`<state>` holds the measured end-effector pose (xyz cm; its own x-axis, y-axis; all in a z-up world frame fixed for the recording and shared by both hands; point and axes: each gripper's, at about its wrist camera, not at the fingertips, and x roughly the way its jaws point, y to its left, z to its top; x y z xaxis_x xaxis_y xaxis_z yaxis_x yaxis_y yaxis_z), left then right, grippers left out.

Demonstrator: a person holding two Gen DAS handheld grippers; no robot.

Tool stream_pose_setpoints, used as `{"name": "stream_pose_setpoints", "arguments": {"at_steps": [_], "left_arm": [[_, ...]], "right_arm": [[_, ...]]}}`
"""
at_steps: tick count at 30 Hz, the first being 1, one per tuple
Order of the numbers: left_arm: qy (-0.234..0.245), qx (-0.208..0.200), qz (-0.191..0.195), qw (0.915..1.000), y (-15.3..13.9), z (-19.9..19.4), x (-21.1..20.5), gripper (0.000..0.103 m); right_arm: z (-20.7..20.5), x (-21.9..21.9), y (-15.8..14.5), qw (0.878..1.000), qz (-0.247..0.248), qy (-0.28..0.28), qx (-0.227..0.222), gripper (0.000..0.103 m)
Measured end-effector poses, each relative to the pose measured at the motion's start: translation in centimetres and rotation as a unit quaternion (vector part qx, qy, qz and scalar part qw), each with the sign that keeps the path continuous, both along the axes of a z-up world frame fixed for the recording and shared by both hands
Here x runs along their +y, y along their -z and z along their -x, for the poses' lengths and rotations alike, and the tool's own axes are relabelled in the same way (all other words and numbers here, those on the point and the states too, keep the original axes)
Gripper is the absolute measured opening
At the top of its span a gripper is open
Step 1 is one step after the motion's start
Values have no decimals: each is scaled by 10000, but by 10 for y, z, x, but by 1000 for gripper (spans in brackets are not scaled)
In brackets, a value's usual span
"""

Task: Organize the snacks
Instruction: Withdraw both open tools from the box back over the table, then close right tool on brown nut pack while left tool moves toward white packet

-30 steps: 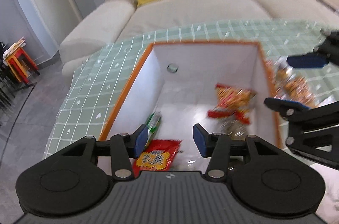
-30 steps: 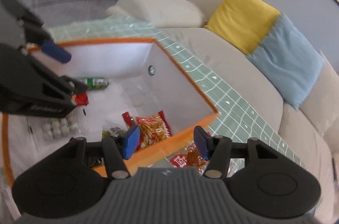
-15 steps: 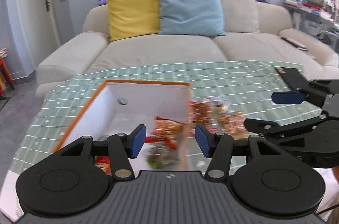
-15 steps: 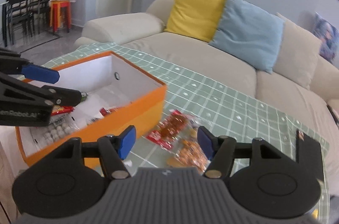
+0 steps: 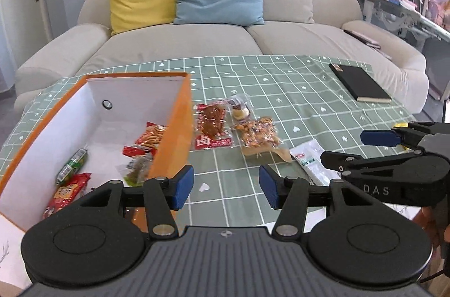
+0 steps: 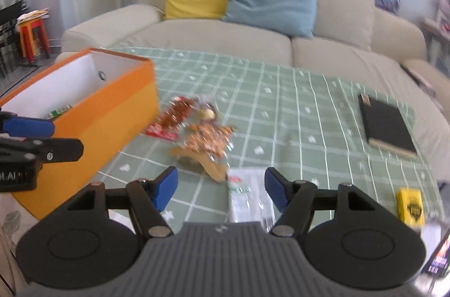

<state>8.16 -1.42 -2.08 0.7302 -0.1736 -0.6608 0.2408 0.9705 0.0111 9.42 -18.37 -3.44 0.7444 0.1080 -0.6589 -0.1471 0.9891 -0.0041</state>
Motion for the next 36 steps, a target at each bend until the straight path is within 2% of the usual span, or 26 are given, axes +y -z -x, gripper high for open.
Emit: {"name": "stream_pose_setpoints", "arguments": {"at_steps": [3,7,10,12,14,18,22,23,25,29,32,36], "left_arm": [[41,74,29,10000,11,-3,-8,63],[20,176,18,9998,23,-11,-13,63],[-20,254,95,9996,31,-17,-16,64],[-46,320,163,9993,36,-22,-16,73],[9,371,219,9991,40,-28,-17,74],[49,446,44,9990,48,-39,-22,74],[231,434,-127,9987,52,-50,-28,74],[273,426,-154,9986,54,-54,-31,71],[207,418,-179,9987,57,-62,-33,70],[6,502,-329,9982,62,-75,-34,70],[-126,549,-499,9972,64,-82,-37,70],[-196,681,-493,9963,71,-91,-39,70]], "right_arm": [[-2,-10,10,9992,-219,231,241,66],[-8,-15,24,9979,-111,451,452,72],[-17,-21,32,9955,-256,595,686,73],[-23,-25,37,9941,-375,644,782,73],[-28,-25,41,9939,-352,683,789,73],[-42,-20,49,9948,-251,502,846,73],[-58,-18,52,9945,-371,255,943,73],[-63,-18,51,9938,-447,188,999,73],[-74,-18,51,9929,-520,184,1058,70],[-96,-19,53,9914,-709,250,1067,71],[-109,-17,56,9892,-928,297,1097,76],[-126,-9,65,9886,-928,367,1132,86]]}}
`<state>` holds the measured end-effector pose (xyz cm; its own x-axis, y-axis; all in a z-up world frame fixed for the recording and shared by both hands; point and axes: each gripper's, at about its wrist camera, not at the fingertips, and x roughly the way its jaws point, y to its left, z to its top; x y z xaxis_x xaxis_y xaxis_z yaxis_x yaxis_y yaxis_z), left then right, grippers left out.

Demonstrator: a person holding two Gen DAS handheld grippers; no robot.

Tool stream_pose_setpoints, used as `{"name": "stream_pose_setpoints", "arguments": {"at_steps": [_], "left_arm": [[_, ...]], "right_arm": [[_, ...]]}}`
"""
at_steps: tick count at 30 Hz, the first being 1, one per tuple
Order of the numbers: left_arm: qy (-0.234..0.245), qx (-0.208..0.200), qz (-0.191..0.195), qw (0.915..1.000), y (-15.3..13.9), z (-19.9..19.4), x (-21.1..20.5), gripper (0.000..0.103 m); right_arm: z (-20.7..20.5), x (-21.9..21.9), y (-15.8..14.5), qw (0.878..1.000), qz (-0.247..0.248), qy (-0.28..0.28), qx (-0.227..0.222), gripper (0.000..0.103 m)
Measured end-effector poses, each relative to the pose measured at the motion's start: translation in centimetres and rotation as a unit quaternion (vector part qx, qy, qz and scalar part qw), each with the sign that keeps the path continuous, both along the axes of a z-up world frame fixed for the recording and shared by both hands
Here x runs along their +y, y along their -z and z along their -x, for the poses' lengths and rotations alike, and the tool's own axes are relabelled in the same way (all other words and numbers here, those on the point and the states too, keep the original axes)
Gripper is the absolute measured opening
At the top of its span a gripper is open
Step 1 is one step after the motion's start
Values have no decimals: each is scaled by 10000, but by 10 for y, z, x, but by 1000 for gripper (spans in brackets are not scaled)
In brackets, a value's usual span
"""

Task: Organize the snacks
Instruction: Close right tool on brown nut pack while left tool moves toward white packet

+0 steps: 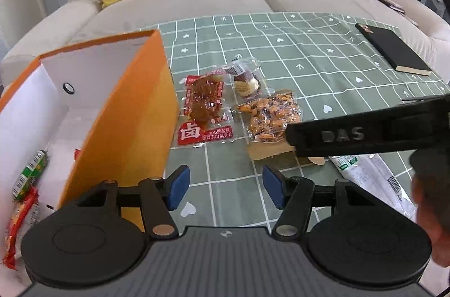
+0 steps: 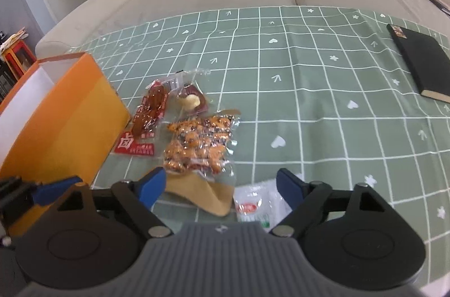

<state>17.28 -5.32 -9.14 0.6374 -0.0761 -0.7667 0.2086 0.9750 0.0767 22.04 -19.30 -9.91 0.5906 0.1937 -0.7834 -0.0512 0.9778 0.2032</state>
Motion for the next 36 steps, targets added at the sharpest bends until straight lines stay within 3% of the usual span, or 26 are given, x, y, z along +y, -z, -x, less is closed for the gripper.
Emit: {"name": "stream_pose_setpoints", "arguments": {"at_steps": [9,17,20,22,26,27,36], "left_arm": [[-153,161,-157,9996,9,-12,0,70],[-118,263,-140,9995,13,-12,0,70],[-136,292,-128,9994,14,-12,0,70],[-147,311,-123,9993,15,-11,0,70],[-143,316,-93,9994,14,-6,2,70],[-149,318,-79,9994,14,-5,3,70],[-114,243,90,9996,4,13,8,70]], "right_arm": [[-24,12,19,9998,-13,13,222,90],[-30,28,28,9994,258,-188,118,92],[-28,31,27,9992,236,-313,68,83],[-25,32,24,9989,172,-434,27,68],[-21,28,22,9992,113,-367,100,54],[-19,25,21,9994,149,-311,84,41],[5,16,14,9986,12,-442,304,39]]}}
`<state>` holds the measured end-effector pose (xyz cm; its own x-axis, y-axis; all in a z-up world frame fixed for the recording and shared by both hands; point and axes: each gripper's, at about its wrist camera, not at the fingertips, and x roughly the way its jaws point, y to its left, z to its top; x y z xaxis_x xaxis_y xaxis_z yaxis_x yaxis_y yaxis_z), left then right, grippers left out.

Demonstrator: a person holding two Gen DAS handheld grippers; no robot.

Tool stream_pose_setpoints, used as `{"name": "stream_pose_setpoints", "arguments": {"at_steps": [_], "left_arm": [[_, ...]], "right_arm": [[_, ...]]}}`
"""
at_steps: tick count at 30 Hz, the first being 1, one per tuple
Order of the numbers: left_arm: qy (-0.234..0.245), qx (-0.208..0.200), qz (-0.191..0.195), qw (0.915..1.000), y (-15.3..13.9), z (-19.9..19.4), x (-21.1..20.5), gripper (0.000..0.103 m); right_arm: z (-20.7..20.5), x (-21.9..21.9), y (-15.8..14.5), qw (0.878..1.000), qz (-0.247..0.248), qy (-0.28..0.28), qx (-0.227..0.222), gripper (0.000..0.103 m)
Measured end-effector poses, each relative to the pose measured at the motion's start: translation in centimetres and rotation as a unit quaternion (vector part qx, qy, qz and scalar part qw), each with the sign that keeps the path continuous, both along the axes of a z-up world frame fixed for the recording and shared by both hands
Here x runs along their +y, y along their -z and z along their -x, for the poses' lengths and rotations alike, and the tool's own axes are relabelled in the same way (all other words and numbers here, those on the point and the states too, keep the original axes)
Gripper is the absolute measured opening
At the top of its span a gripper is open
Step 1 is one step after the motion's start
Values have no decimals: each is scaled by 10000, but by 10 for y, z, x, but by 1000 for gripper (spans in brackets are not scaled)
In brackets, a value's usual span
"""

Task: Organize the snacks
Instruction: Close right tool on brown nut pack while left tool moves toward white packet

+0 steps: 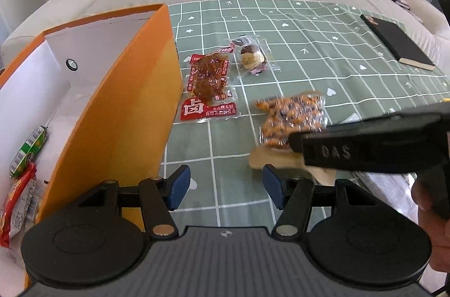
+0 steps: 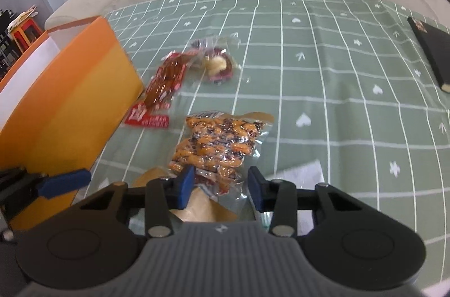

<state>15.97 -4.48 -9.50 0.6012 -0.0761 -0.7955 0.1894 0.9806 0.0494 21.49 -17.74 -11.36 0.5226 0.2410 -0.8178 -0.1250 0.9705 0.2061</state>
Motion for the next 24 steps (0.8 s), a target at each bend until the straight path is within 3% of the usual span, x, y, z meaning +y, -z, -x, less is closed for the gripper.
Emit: {"name": "stream_pose_setpoints", "arguments": {"at_steps": [9,11,13,14,19,24], "left_arm": [[149,38,310,9994,-2,18,5,65],[113,19,257,9996,-1,20,5,64],[44,-32,128,9999,-1,21,6,64],[11,-56,72,10000,-1,21,6,64],[-117,-49,28,9999,-1,17,11,64],[-137,-28,-17,9999,2,18,10,64]], "right_arm": [[36,-14,-9,9995,119,-257,105,42],[41,-16,-11,9998,47,-184,-18,53],[41,-17,-13,9999,-96,-18,-83,74],[39,-16,-13,9998,-165,58,-87,77],[24,-7,-7,9990,-84,429,-57,78],[22,13,2,9991,318,254,-134,78]]}}
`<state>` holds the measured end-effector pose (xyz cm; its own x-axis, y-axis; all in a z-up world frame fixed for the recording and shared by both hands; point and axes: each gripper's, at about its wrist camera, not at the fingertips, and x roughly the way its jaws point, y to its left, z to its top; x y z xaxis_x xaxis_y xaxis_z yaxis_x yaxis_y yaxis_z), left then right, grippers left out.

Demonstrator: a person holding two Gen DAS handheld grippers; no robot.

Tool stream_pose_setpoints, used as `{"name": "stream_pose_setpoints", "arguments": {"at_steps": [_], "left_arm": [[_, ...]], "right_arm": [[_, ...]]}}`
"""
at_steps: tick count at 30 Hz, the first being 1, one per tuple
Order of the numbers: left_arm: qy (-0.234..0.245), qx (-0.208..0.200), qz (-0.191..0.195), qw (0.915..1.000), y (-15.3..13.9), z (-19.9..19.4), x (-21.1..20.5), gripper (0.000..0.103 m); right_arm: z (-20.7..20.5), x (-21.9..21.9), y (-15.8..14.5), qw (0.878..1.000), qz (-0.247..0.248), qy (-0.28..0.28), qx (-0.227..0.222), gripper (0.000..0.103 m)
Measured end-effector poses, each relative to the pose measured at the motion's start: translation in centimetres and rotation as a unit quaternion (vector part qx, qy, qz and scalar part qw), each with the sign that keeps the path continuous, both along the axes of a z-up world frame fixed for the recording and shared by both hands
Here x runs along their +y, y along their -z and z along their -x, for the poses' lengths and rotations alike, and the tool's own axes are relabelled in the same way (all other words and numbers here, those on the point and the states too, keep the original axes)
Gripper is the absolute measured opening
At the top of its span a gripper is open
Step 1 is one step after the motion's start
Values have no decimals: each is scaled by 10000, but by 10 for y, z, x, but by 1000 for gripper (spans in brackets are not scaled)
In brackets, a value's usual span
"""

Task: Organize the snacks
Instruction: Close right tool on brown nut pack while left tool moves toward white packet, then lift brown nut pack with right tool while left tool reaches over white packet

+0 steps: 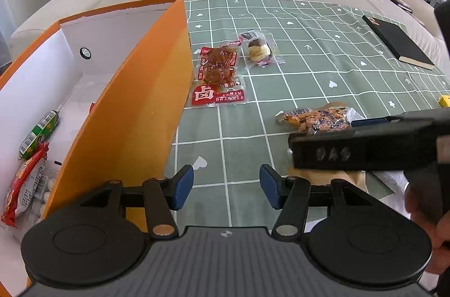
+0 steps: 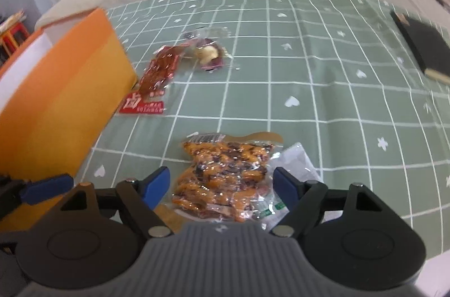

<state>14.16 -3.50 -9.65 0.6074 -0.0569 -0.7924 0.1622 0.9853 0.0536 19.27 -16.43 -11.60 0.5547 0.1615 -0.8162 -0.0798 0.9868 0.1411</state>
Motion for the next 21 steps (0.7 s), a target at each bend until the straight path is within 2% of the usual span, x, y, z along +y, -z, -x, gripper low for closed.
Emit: {"name": "stream_pose_setpoints", "arguments": {"at_steps": [3,5,6,7,8,10,15,21], "left_arm": [[-3,65,-72,10000,4,-1,-1,63],[5,81,-61,9999,5,0,-1,63],[1,85,-50,10000,5,1,0,63],[-2,75,-40,10000,4,1,0,63],[-1,50,-22,10000,3,2,1,63],[-4,21,7,10000,1,4,0,63],[-6,-26,66,10000,-3,10,2,63],[-65,-90,215,9997,-11,15,6,62]], "right_arm": [[4,7,3,9996,250,-122,-107,74],[6,6,3,9996,202,-149,-127,73],[7,4,2,9997,149,-137,-162,68],[9,2,0,9997,84,-87,-218,60],[9,-2,-3,9996,6,-19,-278,59],[8,-6,-5,9998,-142,-57,-113,58],[19,1,-10,9995,-20,-231,-235,57],[34,-2,-34,9985,-37,-376,-385,57]]}}
